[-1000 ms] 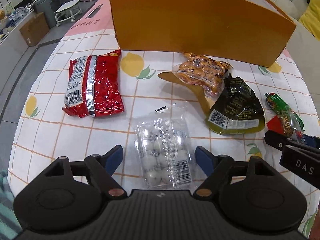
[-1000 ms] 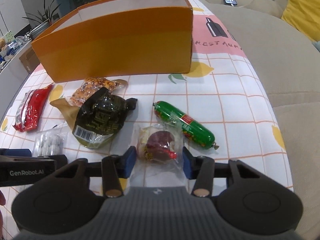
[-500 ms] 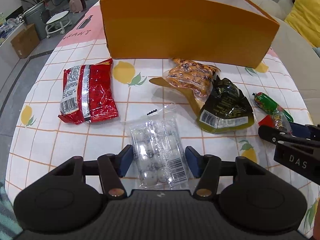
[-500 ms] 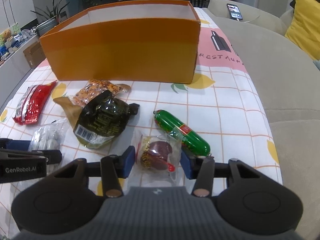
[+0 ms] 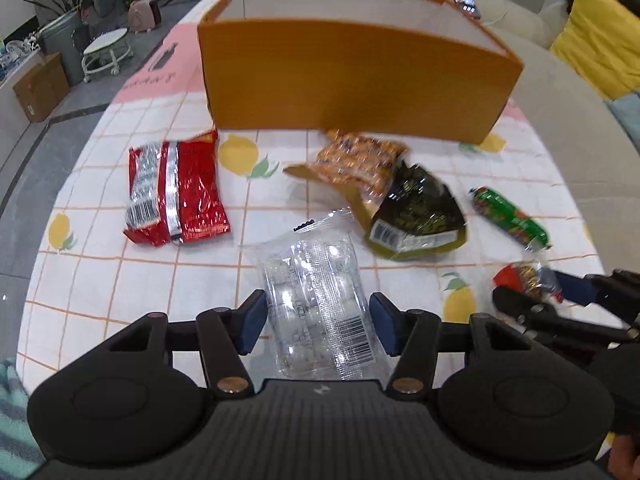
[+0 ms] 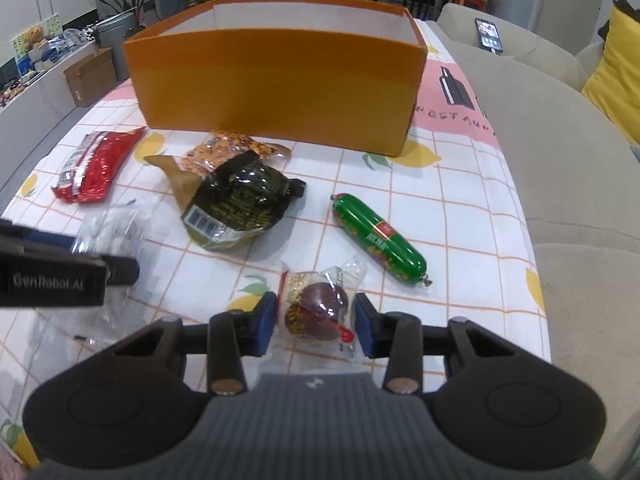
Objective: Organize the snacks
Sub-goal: 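Carry both packs over the orange box and open both tools to drop them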
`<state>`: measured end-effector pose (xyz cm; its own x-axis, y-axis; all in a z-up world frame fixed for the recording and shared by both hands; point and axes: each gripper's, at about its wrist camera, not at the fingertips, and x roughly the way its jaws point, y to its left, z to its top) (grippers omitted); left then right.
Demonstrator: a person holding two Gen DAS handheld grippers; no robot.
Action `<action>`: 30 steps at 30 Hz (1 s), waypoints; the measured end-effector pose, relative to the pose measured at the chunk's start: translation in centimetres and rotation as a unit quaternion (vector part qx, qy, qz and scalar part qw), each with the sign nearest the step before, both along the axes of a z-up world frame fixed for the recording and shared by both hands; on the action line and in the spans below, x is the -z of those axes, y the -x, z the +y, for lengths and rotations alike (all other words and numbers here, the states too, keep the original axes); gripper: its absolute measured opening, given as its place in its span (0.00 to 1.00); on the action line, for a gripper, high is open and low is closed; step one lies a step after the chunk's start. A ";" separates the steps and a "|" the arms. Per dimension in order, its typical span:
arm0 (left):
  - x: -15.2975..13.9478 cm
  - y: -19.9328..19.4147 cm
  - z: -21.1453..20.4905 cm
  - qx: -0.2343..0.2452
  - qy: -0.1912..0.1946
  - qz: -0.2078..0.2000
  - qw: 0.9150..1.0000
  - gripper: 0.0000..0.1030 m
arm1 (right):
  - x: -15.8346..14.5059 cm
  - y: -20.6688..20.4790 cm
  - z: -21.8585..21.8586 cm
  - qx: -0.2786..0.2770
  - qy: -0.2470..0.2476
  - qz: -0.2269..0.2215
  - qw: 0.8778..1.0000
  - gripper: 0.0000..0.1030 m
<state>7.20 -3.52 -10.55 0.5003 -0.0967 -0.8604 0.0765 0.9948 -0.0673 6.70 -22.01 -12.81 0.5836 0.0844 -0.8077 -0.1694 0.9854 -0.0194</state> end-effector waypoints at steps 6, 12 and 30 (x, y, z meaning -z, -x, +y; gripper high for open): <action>-2.9 1.5 0.5 -0.004 0.026 -0.026 0.999 0.62 | -2.4 1.6 0.2 -0.002 -0.015 -0.017 1.000 0.38; -6.3 2.2 1.2 -0.006 0.039 -0.060 0.997 0.62 | -5.7 2.7 0.0 0.000 -0.029 -0.047 0.998 0.38; -16.2 -3.9 0.8 0.037 0.038 -0.144 0.988 0.62 | -15.7 -0.8 -0.7 -0.031 -0.041 -0.139 0.989 0.37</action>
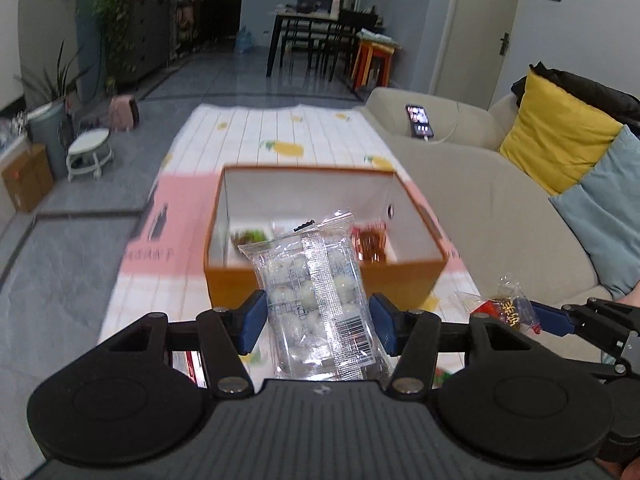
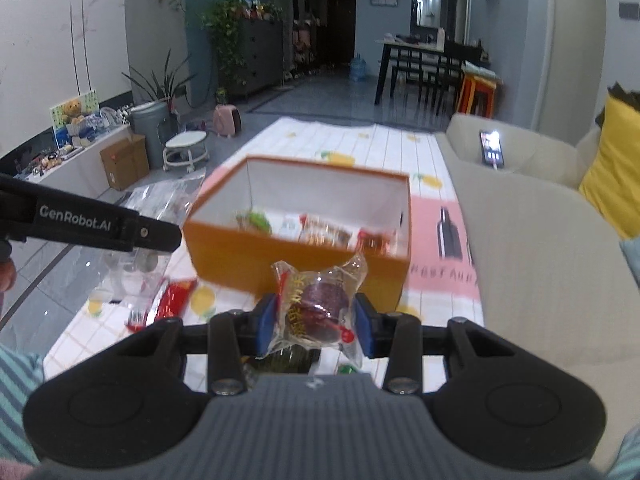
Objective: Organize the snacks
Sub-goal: 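Carry both packs over the orange box and open both tools to drop them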
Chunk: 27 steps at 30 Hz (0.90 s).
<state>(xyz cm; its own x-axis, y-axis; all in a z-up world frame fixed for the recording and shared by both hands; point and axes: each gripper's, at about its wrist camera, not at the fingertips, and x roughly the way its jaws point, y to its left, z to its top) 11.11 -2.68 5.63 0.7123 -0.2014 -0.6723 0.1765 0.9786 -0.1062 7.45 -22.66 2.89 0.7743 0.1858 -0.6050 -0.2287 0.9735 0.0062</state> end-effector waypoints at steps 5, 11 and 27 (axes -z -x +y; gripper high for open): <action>-2.0 -3.0 -0.2 0.009 -0.004 -0.013 1.000 0.62 | -2.3 -2.9 -0.4 -0.006 -0.008 -0.012 1.000 0.38; -3.4 -7.3 -0.3 0.018 -0.012 -0.013 1.000 0.62 | -4.2 -8.3 -0.8 -0.009 -0.013 -0.015 1.000 0.38; 4.2 -18.9 -2.2 0.042 -0.047 0.134 0.989 0.62 | 1.6 -23.6 -0.5 -0.025 -0.019 0.143 0.989 0.38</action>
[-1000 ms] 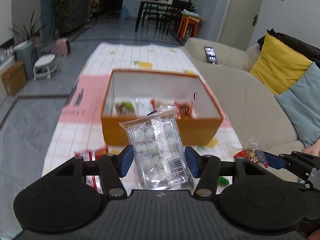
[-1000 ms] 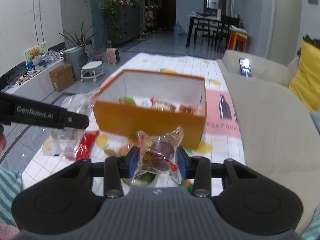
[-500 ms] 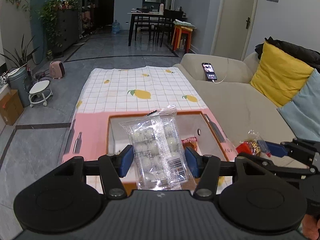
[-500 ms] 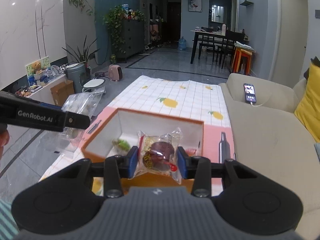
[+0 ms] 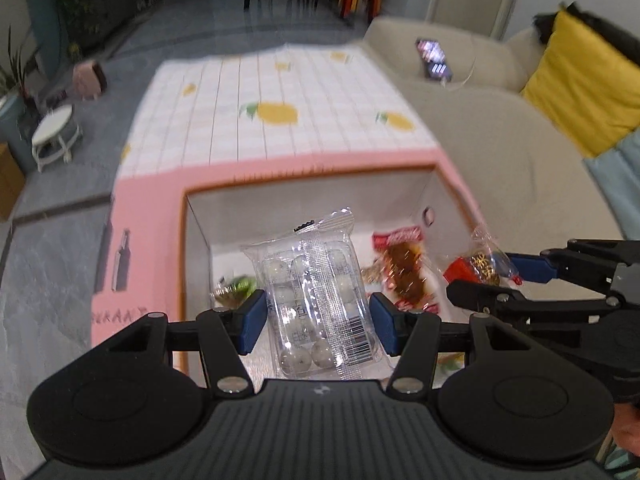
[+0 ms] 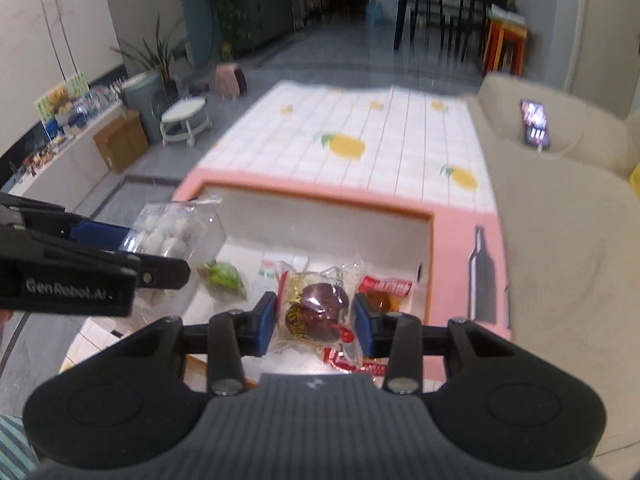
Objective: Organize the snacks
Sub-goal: 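Carry both packs over the orange box and open both tools to drop them, then withdraw both tools from the box toward the red bag and green sausage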
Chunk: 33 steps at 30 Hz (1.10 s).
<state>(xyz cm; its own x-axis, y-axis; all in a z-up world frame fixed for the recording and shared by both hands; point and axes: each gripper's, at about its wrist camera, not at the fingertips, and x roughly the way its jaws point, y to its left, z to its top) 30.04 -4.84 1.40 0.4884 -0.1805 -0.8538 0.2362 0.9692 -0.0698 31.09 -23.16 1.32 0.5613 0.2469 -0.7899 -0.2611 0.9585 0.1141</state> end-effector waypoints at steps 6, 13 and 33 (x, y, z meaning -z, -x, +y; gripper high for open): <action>4.5 -3.0 -0.3 -0.002 -0.014 0.061 0.998 0.62 | 5.1 -3.5 0.4 -0.013 0.014 0.085 0.996 0.38; 8.1 -5.0 -0.8 -0.001 -0.042 0.099 0.994 0.62 | 9.0 -5.6 0.8 -0.020 0.027 0.134 0.990 0.38; 10.2 -4.7 -1.4 0.018 -0.083 0.125 0.988 0.68 | 11.2 -6.0 1.9 -0.022 0.048 0.187 0.981 0.42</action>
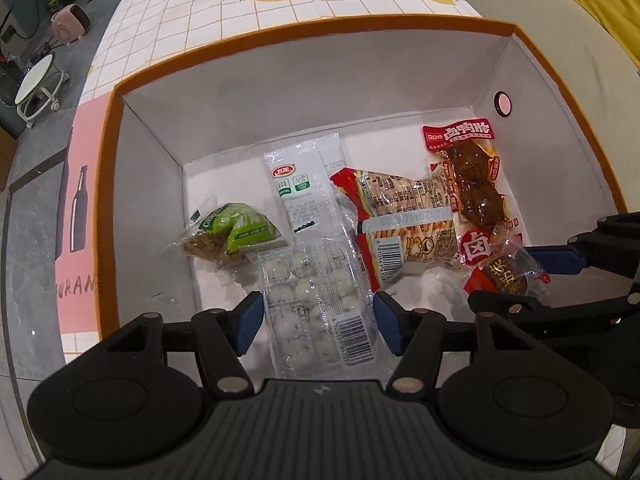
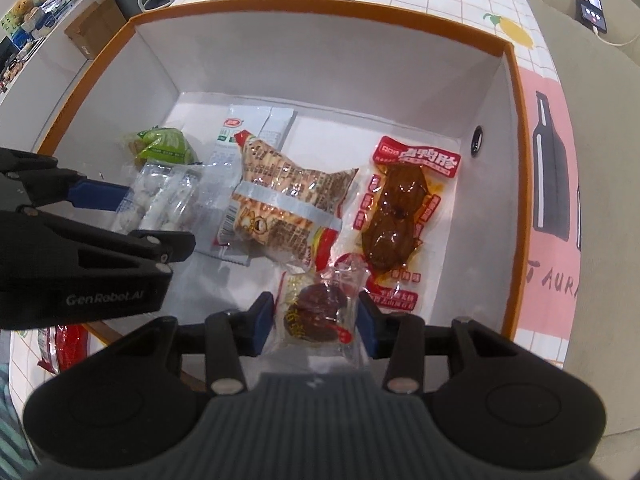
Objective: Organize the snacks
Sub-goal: 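Withdraw both tools from the box toward the red bag and green sausage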
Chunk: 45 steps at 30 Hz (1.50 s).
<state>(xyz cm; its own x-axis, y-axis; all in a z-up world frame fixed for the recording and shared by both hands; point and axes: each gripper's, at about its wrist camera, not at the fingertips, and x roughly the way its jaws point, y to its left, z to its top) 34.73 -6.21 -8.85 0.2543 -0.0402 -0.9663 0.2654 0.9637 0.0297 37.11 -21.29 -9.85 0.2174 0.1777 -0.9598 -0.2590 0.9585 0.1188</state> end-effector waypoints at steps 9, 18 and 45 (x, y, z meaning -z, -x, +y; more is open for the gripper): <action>-2.5 0.8 0.4 -0.003 0.006 -0.030 1.000 0.76 | -1.5 0.5 0.1 -0.001 -0.007 -0.001 1.000 0.56; -5.8 2.5 1.2 -0.010 0.014 -0.058 0.998 0.76 | -4.4 2.2 0.4 -0.012 0.005 -0.034 0.999 0.69; -17.6 20.5 3.7 -0.044 0.050 -0.312 0.948 0.76 | -16.4 20.1 -1.3 0.040 -0.039 -0.302 0.952 0.69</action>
<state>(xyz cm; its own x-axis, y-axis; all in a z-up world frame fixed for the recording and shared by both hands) 14.19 -2.46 8.73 0.7810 -0.0760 -0.6199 0.1448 0.9876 0.0614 17.06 -22.60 6.52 0.7411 0.2032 -0.6399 -0.2293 0.9724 0.0432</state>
